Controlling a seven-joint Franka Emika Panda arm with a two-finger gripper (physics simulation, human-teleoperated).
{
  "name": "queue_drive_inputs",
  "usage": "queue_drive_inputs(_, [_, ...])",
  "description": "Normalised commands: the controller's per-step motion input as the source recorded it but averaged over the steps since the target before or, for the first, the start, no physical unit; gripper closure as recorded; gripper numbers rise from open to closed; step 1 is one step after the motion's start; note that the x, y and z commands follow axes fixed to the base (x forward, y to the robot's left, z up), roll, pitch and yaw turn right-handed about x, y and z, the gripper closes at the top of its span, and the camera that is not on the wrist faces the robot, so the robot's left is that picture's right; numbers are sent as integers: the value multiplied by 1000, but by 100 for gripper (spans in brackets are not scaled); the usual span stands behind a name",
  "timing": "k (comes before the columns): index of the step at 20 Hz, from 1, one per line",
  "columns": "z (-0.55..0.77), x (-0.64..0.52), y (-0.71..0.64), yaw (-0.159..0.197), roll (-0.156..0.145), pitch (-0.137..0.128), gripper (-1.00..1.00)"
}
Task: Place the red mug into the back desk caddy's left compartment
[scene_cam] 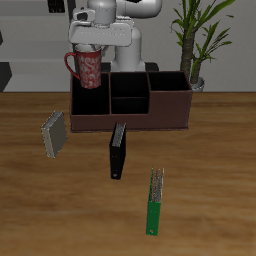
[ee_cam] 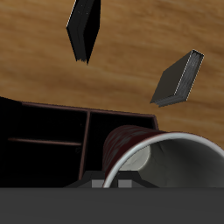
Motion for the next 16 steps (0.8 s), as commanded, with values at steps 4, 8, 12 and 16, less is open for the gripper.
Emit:
queue_drive_inputs(4, [-113,-21,91,-10,14,14,100])
queue_drive_inputs(8, [-246,66,14,-6,9,28,100])
queue_drive_inputs(12, [-189,42,24,-45,12,25,100])
queue_drive_inputs(16, [-186,87,83,-49,27,25,100])
